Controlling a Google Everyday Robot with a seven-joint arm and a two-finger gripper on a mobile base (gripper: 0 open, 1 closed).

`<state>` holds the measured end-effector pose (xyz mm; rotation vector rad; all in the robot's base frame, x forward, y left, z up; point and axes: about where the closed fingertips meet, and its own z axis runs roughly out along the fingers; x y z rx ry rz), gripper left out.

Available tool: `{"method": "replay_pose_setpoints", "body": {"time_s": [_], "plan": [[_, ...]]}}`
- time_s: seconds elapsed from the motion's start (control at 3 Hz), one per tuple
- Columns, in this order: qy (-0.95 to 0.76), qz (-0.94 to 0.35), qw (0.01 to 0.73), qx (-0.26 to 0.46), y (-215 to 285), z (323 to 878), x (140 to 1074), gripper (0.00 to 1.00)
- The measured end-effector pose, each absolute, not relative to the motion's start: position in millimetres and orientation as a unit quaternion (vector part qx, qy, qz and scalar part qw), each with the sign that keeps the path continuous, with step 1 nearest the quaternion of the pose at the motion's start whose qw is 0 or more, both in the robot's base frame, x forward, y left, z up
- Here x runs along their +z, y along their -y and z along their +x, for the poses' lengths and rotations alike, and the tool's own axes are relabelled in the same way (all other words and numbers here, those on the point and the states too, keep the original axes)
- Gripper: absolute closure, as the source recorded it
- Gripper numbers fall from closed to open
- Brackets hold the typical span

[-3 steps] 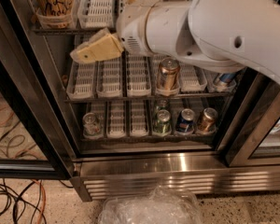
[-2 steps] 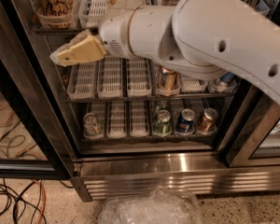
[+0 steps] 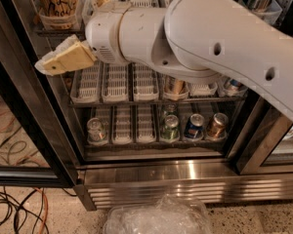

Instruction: Pick orange can from top shelf of fridge

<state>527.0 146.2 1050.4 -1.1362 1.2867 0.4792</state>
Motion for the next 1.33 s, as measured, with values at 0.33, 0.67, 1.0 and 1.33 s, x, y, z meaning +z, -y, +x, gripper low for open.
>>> {"method": "replay_pose_setpoints", "body": {"time_s": [0.33, 0.67, 1.0, 1.33], "plan": [[-0.562, -0.481, 0.639, 0.209, -150.8, 521.8, 1048.3, 0.0], [-0.56, -0.45, 0.668, 0.195, -150.7, 522.7, 1043.3, 0.0], [-0.541, -0.452, 0.68, 0.201, -176.4, 504.5, 1061.7, 0.0], [-0.54, -0.453, 0.68, 0.201, -177.1, 503.6, 1061.8, 0.0]]}}
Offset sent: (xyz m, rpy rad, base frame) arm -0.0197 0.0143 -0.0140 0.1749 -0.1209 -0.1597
